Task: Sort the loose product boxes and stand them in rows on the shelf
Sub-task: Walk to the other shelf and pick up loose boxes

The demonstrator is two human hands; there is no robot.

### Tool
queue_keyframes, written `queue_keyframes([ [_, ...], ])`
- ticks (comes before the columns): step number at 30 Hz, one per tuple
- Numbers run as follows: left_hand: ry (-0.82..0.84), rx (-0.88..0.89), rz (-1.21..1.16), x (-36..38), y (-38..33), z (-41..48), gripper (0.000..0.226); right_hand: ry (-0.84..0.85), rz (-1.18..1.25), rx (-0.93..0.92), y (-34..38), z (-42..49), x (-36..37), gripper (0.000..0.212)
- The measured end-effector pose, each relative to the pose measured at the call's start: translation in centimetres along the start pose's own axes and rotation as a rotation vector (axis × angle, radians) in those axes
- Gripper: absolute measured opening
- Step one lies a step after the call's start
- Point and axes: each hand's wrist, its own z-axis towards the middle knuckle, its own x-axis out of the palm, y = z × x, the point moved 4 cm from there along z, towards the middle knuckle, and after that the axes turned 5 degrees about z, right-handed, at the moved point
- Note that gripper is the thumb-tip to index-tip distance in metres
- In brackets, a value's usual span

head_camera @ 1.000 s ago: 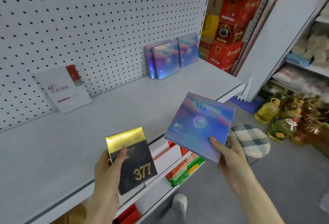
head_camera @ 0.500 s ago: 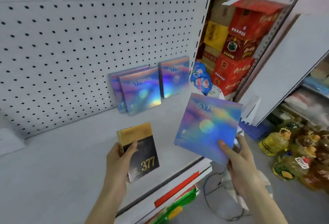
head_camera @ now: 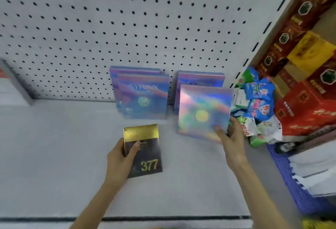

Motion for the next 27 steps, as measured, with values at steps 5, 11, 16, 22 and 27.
queue_keyframes([
  [5,-0.123,0.021,0.106,0.5,-0.6,0.0,0.009,0.047,-0.066,-0.052,-0.5,4.4,-0.3,0.04],
  [11,-0.164,0.022,0.097,0.6,0.5,0.3,0.042,0.043,-0.098,-0.093,-2.1,8.2,-0.2,0.039],
  [16,-0.168,0.024,0.07,0.7,0.2,0.4,0.031,0.059,-0.127,-0.087,-2.5,9.1,-0.3,0.035],
  [22,-0.142,0.054,0.027,0.7,0.0,0.4,0.021,-0.165,-0.181,-0.046,-2.1,7.7,-0.5,0.042],
  [27,-0.048,0.005,-0.13,0.3,-0.1,0.1,0.032,-0.197,-0.194,-0.217,0.5,0.5,4.2,0.028],
])
